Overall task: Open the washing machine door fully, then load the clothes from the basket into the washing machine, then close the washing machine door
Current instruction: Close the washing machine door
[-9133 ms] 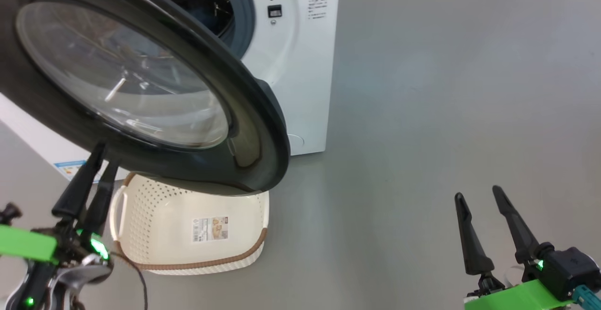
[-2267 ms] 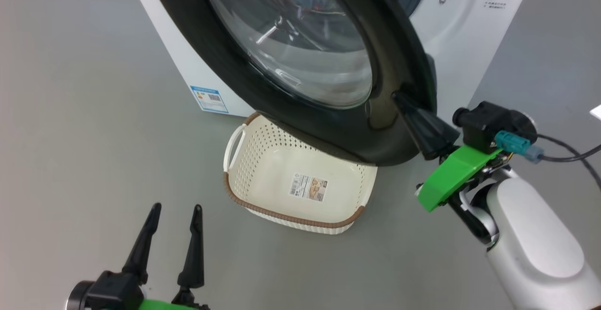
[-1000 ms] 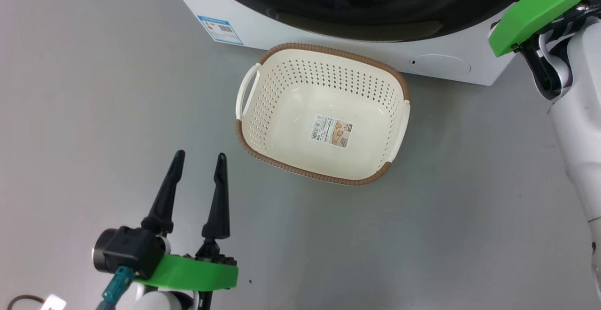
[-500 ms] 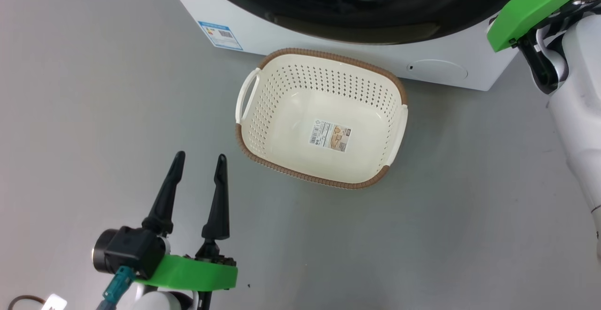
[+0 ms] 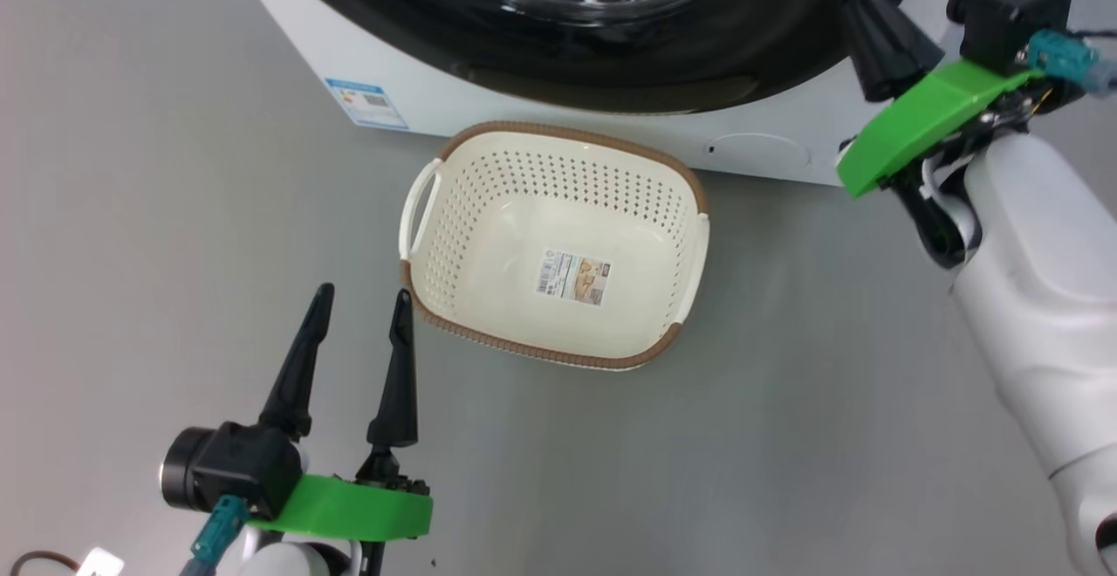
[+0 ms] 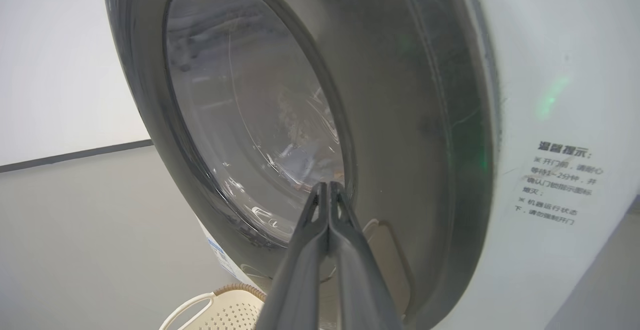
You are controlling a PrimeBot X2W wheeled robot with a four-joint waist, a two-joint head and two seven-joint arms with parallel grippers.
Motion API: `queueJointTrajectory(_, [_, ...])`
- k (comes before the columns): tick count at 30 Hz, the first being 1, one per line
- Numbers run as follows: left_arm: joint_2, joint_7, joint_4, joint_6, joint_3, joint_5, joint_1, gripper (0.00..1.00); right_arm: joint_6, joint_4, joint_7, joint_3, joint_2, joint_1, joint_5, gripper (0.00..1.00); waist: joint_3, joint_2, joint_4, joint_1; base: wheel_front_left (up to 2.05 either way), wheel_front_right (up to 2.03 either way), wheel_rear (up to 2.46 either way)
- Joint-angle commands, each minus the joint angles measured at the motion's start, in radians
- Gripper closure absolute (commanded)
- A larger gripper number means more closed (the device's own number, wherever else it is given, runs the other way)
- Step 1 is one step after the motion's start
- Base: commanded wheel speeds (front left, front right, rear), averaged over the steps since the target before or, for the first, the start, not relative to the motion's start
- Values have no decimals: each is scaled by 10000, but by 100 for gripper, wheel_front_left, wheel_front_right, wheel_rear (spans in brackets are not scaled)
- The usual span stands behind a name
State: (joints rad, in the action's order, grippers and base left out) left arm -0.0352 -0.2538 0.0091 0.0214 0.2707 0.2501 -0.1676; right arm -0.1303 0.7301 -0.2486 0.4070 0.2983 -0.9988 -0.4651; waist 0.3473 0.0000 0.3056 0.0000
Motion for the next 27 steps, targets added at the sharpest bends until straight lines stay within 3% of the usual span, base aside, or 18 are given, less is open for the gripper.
queueJointTrajectory(1, [-213,-80,-85,-57,-347,-144,45,0,-4,-520,-86,55,-219,512,-105,100,-282,0,-274,0,0,0,0])
queueJointTrajectory(9, [-416,-71,-42,-23,-414,-211,165,0,-4,-1824,-121,-522,17,2283,59,100,-674,0,-677,0,0,0,0])
queueJointTrajectory(10, [-447,-48,-68,-3,-411,-231,185,0,-4,-2011,-123,-675,43,2554,130,92,-714,0,-731,0,0,0,0])
queueJointTrajectory(11, [-478,-21,-88,7,-419,-230,207,0,-4,-2201,-124,-831,52,2828,204,74,-761,0,-785,0,0,0,0])
queueJointTrajectory(12, [-516,4,-103,5,-421,-228,223,0,-4,-2372,-125,-991,48,3113,263,52,-811,0,-833,0,0,0,0])
queueJointTrajectory(13, [-537,25,-126,10,-429,-215,243,0,-4,-2538,-126,-1152,38,3384,344,17,-864,0,-888,0,0,0,0])
queueJointTrajectory(14, [-559,56,-149,28,-440,-205,275,0,-4,-2707,-127,-1331,3,3645,401,0,-918,0,-941,0,0,0,0])
queueJointTrajectory(27, [-915,510,-440,181,-497,-142,773,0,-4,-4904,61,-3047,-861,6486,1240,0,-1669,0,-1501,0,0,0,0])
